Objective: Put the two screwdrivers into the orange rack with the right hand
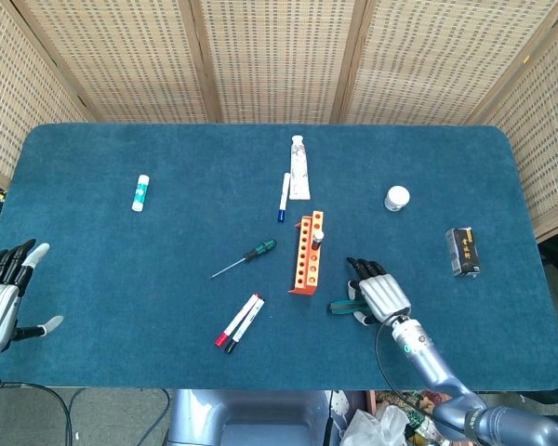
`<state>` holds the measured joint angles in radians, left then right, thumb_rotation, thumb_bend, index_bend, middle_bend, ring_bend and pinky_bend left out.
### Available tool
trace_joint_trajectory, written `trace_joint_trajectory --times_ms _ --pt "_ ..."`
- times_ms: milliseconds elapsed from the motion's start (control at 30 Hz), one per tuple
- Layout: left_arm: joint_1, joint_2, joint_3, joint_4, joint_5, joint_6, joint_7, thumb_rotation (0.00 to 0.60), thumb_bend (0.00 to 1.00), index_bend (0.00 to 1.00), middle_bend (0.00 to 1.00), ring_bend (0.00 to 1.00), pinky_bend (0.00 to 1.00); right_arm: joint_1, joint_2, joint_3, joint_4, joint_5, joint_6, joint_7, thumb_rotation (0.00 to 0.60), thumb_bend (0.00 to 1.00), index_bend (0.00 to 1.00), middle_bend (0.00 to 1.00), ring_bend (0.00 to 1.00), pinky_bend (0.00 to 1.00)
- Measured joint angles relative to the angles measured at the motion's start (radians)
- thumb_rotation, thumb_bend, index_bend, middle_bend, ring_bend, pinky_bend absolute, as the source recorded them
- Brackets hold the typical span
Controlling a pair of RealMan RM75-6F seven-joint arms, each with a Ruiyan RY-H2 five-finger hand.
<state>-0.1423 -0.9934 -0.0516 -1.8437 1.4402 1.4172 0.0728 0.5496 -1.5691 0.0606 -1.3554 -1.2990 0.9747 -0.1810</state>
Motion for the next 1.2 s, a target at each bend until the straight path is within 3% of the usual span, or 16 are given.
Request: trace_joint_trajectory --times_ms 200,433,667,800,1067,1200 --pt "0.000 0.003 -0.001 0.001 -0.001 -0.002 -0.007 0.600 0.00 0.00 0.00 0.00 0.00 -0.010 0.025 0.014 -0.051 -0.023 0.030 0.069 0.600 0.40 0.59 0.02 0.00 0.08" --pt "0.002 0.007 0.000 0.000 0.003 0.001 -0.018 0.600 0.00 0.00 0.00 0.00 0.00 -0.028 0.146 0.059 -0.250 -0.032 0.070 0.197 0.600 0.42 0.60 0.04 0.00 0.08" --pt "0.002 0.011 0.002 -0.001 0.012 -0.001 -0.028 0.600 0.00 0.00 0.00 0.00 0.00 -0.047 0.279 0.142 -0.425 -0.039 0.098 0.495 0.600 0.42 0.60 0.04 0.00 0.08" --pt "0.002 0.012 0.002 0.000 0.010 -0.002 -0.032 0.600 0.00 0.00 0.00 0.00 0.00 -0.048 0.323 0.201 -0.474 -0.036 0.105 0.678 0.600 0.42 0.61 0.04 0.00 0.08" --pt "-0.007 0.014 0.005 0.000 0.004 -0.027 -0.034 0.600 0.00 0.00 0.00 0.00 0.00 -0.023 0.327 0.292 -0.505 0.002 0.066 1.015 0.600 0.42 0.61 0.05 0.00 0.08" --pt "-0.010 0.013 0.004 0.000 -0.001 -0.031 -0.032 0.600 0.00 0.00 0.00 0.00 0.00 0.008 0.299 0.317 -0.491 0.019 0.025 1.096 0.600 0.42 0.62 0.05 0.00 0.08"
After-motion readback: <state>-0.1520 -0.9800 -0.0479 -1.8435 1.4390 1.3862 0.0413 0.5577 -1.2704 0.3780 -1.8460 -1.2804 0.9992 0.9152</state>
